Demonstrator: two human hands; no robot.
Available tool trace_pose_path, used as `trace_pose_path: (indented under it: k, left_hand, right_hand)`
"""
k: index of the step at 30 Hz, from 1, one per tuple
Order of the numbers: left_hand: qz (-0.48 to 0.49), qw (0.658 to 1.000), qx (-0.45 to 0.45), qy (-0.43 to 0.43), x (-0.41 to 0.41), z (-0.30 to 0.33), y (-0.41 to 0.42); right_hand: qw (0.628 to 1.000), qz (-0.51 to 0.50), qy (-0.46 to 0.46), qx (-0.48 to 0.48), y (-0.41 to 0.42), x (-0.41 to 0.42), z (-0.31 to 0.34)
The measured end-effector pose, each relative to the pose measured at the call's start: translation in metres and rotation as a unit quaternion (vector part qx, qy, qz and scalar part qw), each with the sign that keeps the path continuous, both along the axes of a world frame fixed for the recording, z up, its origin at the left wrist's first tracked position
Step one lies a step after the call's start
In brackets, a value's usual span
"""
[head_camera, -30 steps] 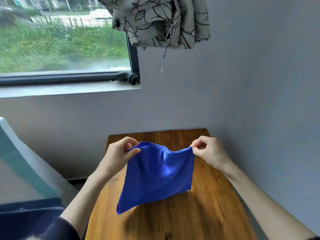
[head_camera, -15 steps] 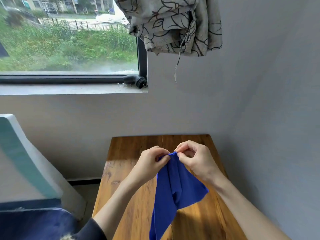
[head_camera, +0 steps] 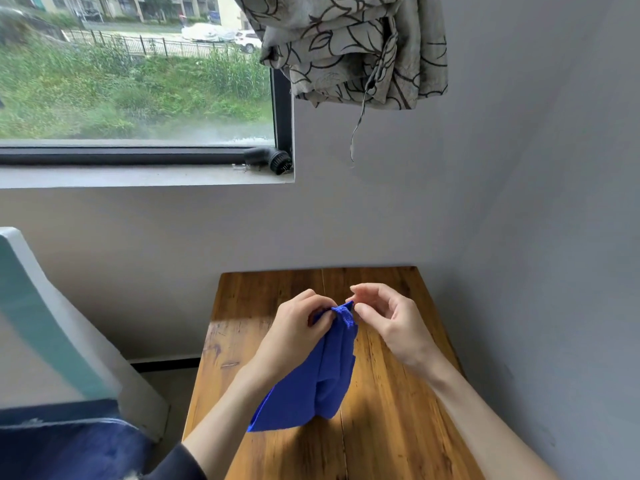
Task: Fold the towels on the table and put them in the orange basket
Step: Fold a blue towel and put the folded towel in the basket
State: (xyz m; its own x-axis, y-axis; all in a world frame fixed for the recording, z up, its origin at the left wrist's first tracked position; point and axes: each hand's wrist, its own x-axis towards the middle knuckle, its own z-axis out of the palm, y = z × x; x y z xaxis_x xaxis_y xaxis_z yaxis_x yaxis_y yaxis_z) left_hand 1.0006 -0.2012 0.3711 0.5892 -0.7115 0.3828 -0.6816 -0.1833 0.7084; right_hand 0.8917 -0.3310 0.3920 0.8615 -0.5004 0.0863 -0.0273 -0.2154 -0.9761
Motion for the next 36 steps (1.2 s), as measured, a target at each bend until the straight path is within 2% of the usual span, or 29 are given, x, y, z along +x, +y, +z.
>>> trace_pose_path:
  k: [3, 6, 10, 14, 18, 24, 30, 32, 36]
  left_hand:
    - [-0.012, 1.000, -0.003, -0.028, 0.004, 0.001, 0.003]
    - [-0.027, 0.999, 0.004, -0.038, 0.005, 0.001, 0.002]
    - [-0.017, 0.999, 0.002, -0.031, 0.005, 0.000, -0.002]
    - [0.001, 1.000, -0.003, -0.026, 0.007, -0.003, -0.007]
    - [0.006, 1.000, -0.003, -0.020, 0.007, -0.005, -0.011]
    - [-0.027, 0.997, 0.048, 0.047, 0.018, 0.009, -0.008]
    - [-0.005, 0.988, 0.150, 0.022, 0.078, 0.021, 0.030]
    - [0.012, 0.986, 0.165, 0.013, 0.096, 0.022, 0.041]
    - [0.048, 0.981, 0.187, -0.007, 0.119, 0.026, 0.057]
  right_hand:
    - [0.998, 0.022, 0.033, -0.052, 0.000, 0.001, -0.006]
    - [0.993, -0.003, 0.028, -0.111, 0.001, 0.003, -0.009]
    - [0.992, -0.024, 0.006, -0.121, 0.002, 0.001, -0.010]
    - [0.994, 0.018, 0.006, -0.106, 0.001, -0.005, -0.013]
    - [0.988, -0.009, 0.009, -0.151, 0.000, -0.004, -0.014]
    - [0.996, -0.051, 0.014, -0.067, -0.021, 0.005, -0.009]
    - [0.990, -0.138, -0.021, 0.013, -0.087, -0.006, -0.006]
    - [0.993, -0.120, -0.017, 0.000, -0.101, -0.011, -0.003]
    - [0.995, -0.038, 0.024, -0.089, -0.116, -0.021, 0.011]
